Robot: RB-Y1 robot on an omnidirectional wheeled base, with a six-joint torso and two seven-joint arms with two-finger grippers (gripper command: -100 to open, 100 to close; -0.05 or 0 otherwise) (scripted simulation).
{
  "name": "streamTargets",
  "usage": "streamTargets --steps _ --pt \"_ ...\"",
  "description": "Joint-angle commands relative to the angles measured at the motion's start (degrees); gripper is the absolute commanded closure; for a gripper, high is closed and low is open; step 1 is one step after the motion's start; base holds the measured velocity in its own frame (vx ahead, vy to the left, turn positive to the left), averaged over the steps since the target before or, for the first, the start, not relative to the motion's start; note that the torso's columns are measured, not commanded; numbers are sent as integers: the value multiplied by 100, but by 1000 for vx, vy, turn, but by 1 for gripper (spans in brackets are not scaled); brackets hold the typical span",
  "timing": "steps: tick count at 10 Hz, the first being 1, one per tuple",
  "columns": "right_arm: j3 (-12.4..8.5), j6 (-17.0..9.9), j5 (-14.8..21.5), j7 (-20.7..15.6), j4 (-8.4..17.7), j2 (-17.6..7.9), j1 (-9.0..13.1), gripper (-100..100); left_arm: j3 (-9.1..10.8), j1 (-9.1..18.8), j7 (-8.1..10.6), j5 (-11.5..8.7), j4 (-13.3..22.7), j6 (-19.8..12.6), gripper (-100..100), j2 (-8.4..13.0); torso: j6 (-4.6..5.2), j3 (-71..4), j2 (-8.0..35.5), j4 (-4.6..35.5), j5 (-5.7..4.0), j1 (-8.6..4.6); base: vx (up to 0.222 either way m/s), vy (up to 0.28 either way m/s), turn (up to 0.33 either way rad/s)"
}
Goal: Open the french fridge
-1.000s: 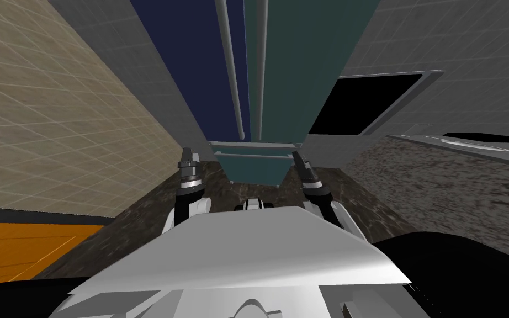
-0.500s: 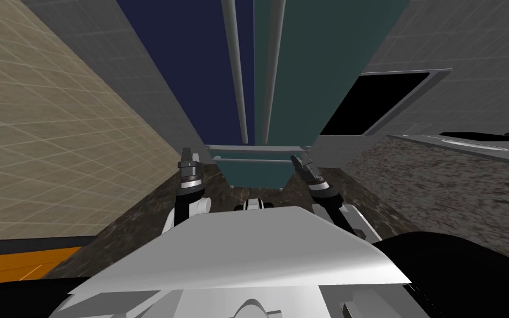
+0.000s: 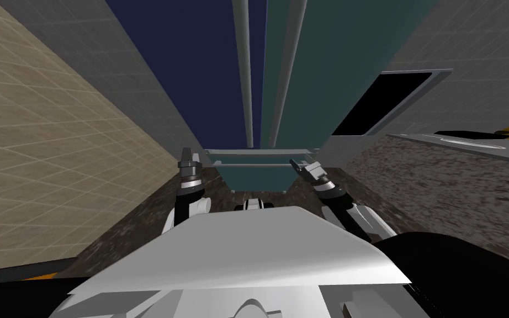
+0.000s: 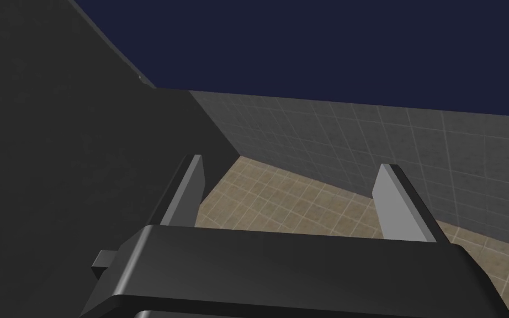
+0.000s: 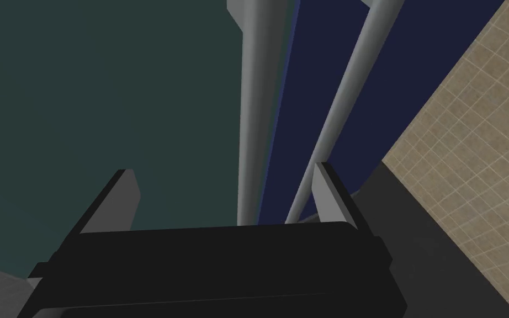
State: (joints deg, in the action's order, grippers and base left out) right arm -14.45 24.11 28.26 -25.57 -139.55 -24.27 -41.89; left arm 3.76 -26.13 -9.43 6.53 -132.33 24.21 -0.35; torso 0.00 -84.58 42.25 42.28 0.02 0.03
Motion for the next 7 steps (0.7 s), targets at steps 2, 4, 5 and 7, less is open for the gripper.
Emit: streamTargets --steps 2,4,5,7 --pt "-333 -152 350 -296 -71 -435 -206 -100 0 0 0 0 0 0 0 0 0 0 2 -1 -5 -13 144 100 -61" --pt "-513 -249 559 -466 -106 -679 -318 -100 0 0 0 0 0 0 0 0 1 5 9 2 -1 0 142 122 -77" --pt "-603 -298 664 -551 -122 -796 -374 -100 0 0 0 0 0 0 0 0 0 3 6 1 1 4 138 115 -70" --pt "-779 -394 867 -715 -149 -1014 -482 -100 0 0 0 0 0 0 0 0 0 -1 -1 -1 -2 -4 145 130 -63"
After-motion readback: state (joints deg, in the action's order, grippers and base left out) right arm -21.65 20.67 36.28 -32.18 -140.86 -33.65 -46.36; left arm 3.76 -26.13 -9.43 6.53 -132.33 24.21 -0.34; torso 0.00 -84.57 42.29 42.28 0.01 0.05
